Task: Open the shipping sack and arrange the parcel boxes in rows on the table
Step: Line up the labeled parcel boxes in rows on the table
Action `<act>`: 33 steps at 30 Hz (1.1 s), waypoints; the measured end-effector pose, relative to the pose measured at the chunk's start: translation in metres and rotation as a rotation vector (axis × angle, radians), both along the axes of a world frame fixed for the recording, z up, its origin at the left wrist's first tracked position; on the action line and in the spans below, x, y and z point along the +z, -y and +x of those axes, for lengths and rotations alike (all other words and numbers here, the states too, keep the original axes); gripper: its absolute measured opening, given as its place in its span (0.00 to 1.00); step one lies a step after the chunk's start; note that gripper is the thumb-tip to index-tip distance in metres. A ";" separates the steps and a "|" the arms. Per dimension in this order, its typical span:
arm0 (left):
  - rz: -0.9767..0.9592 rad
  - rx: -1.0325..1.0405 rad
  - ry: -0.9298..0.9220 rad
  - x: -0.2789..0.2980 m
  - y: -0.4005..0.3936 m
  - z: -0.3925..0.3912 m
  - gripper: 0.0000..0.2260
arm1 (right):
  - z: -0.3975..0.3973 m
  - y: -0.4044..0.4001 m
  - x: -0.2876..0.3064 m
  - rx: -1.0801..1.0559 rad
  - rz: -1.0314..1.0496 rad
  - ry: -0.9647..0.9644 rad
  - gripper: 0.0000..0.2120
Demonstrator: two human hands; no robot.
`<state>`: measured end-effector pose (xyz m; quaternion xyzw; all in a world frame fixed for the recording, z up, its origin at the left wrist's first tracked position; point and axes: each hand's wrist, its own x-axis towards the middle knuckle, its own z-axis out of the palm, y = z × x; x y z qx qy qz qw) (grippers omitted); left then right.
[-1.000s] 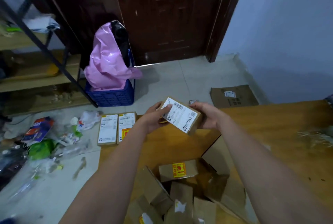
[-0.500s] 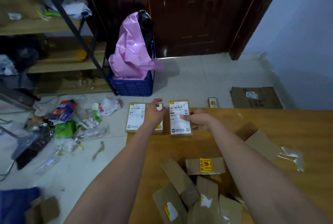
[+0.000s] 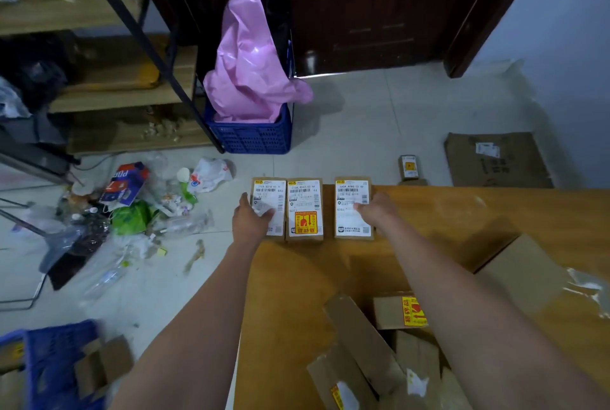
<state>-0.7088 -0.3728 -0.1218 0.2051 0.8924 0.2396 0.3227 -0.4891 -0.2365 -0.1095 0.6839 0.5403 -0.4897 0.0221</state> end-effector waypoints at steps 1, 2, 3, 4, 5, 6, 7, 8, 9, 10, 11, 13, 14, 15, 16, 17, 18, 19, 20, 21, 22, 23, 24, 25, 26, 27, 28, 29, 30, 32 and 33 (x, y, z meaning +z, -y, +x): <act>-0.001 0.002 0.035 -0.001 -0.001 -0.001 0.32 | 0.000 -0.003 -0.001 0.038 0.020 0.038 0.17; 0.006 0.000 0.058 -0.001 -0.003 -0.003 0.28 | -0.001 -0.006 -0.002 0.069 0.030 0.070 0.18; 0.015 -0.010 0.066 -0.002 -0.004 -0.004 0.24 | 0.000 -0.008 -0.003 0.087 0.032 0.090 0.19; 0.024 -0.017 0.069 -0.002 -0.005 -0.005 0.20 | -0.001 -0.010 -0.002 0.094 0.029 0.098 0.19; 0.032 -0.020 0.070 -0.003 -0.005 -0.005 0.19 | -0.001 -0.010 -0.002 0.088 0.024 0.101 0.19; 0.036 -0.019 0.074 -0.004 -0.005 -0.006 0.18 | -0.002 -0.010 -0.001 0.084 0.023 0.102 0.18; 0.040 -0.018 0.078 -0.004 -0.005 -0.006 0.18 | -0.004 -0.010 0.001 0.083 0.020 0.102 0.18; 0.043 -0.015 0.084 -0.003 -0.006 -0.006 0.19 | -0.006 -0.009 0.000 0.079 0.018 0.101 0.17; 0.048 -0.013 0.090 -0.004 -0.006 -0.006 0.19 | -0.008 -0.008 0.001 0.070 0.013 0.100 0.17; 0.050 -0.013 0.093 -0.004 -0.007 -0.005 0.19 | -0.010 -0.008 0.002 0.066 0.008 0.097 0.16; 0.052 -0.018 0.096 -0.004 -0.008 -0.004 0.19 | -0.012 -0.007 0.001 0.064 0.000 0.093 0.16; 0.050 -0.030 0.099 -0.006 -0.010 -0.003 0.19 | -0.016 -0.007 0.001 0.057 -0.016 0.082 0.17; 0.047 -0.035 0.101 -0.006 -0.011 -0.003 0.19 | -0.018 -0.006 0.002 0.053 -0.019 0.079 0.18; 0.046 -0.037 0.101 -0.006 -0.012 -0.003 0.19 | -0.019 -0.005 0.003 0.047 -0.020 0.079 0.19; 0.046 -0.035 0.104 -0.006 -0.012 -0.003 0.19 | -0.019 -0.005 0.003 0.040 -0.023 0.075 0.20; 0.047 -0.030 0.109 -0.007 -0.012 -0.003 0.19 | -0.018 -0.005 0.004 0.032 -0.027 0.067 0.20; 0.047 -0.025 0.115 -0.007 -0.012 -0.004 0.19 | -0.018 -0.004 0.005 0.025 -0.033 0.061 0.20; 0.046 -0.023 0.119 -0.007 -0.012 -0.004 0.19 | -0.017 -0.004 0.006 0.019 -0.044 0.052 0.19; 0.046 -0.020 0.121 -0.007 -0.011 -0.005 0.19 | -0.016 -0.004 0.006 0.012 -0.056 0.039 0.18; 0.045 -0.018 0.123 -0.006 -0.011 -0.005 0.19 | -0.016 -0.005 0.005 0.002 -0.067 0.027 0.17; 0.044 -0.015 0.123 -0.006 -0.010 -0.004 0.19 | -0.016 -0.005 0.004 -0.011 -0.076 0.019 0.16; 0.042 -0.011 0.121 -0.006 -0.009 -0.004 0.19 | -0.016 -0.005 0.005 -0.015 -0.079 0.022 0.15; 0.041 -0.008 0.120 -0.005 -0.009 -0.003 0.19 | -0.016 -0.005 0.006 -0.003 -0.073 0.036 0.16; 0.039 -0.006 0.119 -0.005 -0.008 -0.002 0.19 | -0.016 -0.004 0.007 0.018 -0.061 0.056 0.16; 0.042 -0.004 0.118 -0.005 -0.007 -0.001 0.20 | -0.016 -0.004 0.007 0.040 -0.044 0.073 0.17; 0.045 0.000 0.118 -0.006 -0.007 -0.001 0.19 | -0.017 -0.004 0.008 0.058 -0.029 0.080 0.17; 0.050 0.006 0.122 -0.007 -0.006 0.000 0.19 | -0.017 -0.003 0.009 0.068 -0.022 0.076 0.17; 0.054 0.015 0.128 -0.007 -0.005 0.000 0.19 | -0.017 -0.002 0.009 0.067 -0.021 0.067 0.17; 0.058 0.024 0.132 -0.008 -0.005 0.001 0.19 | -0.017 -0.002 0.009 0.065 -0.021 0.062 0.17; 0.060 0.033 0.137 -0.008 -0.007 0.003 0.19 | -0.018 0.000 0.009 0.062 -0.018 0.071 0.17; 0.057 0.030 0.135 -0.008 -0.008 0.004 0.19 | -0.019 0.000 0.009 0.061 -0.016 0.075 0.17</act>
